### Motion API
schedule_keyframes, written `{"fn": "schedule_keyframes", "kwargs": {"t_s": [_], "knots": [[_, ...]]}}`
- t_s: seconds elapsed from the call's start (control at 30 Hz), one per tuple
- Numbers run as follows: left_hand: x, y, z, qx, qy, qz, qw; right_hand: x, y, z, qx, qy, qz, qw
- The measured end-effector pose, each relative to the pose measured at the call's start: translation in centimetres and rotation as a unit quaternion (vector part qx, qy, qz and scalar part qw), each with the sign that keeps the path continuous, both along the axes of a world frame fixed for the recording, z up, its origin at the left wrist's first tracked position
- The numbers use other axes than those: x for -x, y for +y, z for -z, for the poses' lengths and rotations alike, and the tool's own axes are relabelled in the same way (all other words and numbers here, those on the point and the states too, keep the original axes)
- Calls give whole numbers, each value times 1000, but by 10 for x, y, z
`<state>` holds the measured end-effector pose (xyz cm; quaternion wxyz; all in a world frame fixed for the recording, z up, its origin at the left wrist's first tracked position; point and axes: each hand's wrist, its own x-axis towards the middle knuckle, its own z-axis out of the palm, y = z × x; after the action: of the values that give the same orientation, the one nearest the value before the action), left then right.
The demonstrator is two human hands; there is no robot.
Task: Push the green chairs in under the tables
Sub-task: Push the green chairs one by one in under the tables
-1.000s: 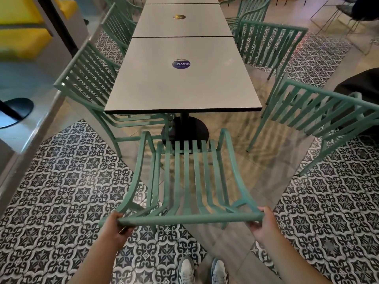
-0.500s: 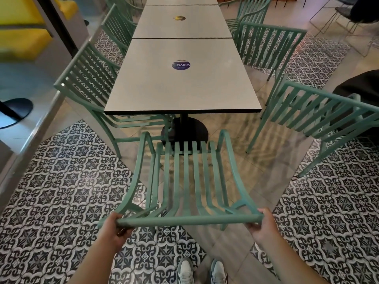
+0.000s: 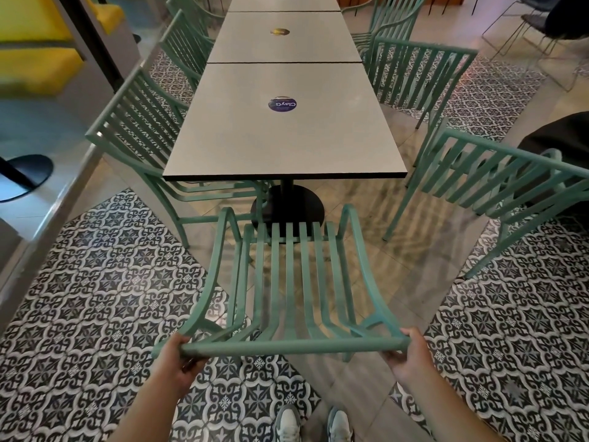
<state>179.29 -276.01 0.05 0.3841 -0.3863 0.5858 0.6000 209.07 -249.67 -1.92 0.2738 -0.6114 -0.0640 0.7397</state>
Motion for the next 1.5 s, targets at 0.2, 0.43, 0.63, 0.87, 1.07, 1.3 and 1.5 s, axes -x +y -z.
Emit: {"fn": "schedule_keyframes", "kwargs": {"t_s": [0.2,0.43,0.63,0.87,1.07,1.3,1.5], "knots": [[0,-1,3,1,12,-2,1000,-1,1,4,-6,-5,3,1000],[4,-8,12,-5,18,36,999,-6,4,16,-9,-26,-20,999],[21,-30,1,158,154,157,963,-25,14,25,-101,-191,-116,970],[47,30,-40,270,418,508,703,-41,46,-10,-314,-352,-311,825],[-7,129,-60,208,498,651,533,-66,68,-31,-349,-359,-352,791],[-108,295,-93,195,589,728,291,-154,144,-72,-399,-439,-375,712],[-207,456,-125,155,623,745,181,-262,239,-103,-405,-488,-361,684]]}}
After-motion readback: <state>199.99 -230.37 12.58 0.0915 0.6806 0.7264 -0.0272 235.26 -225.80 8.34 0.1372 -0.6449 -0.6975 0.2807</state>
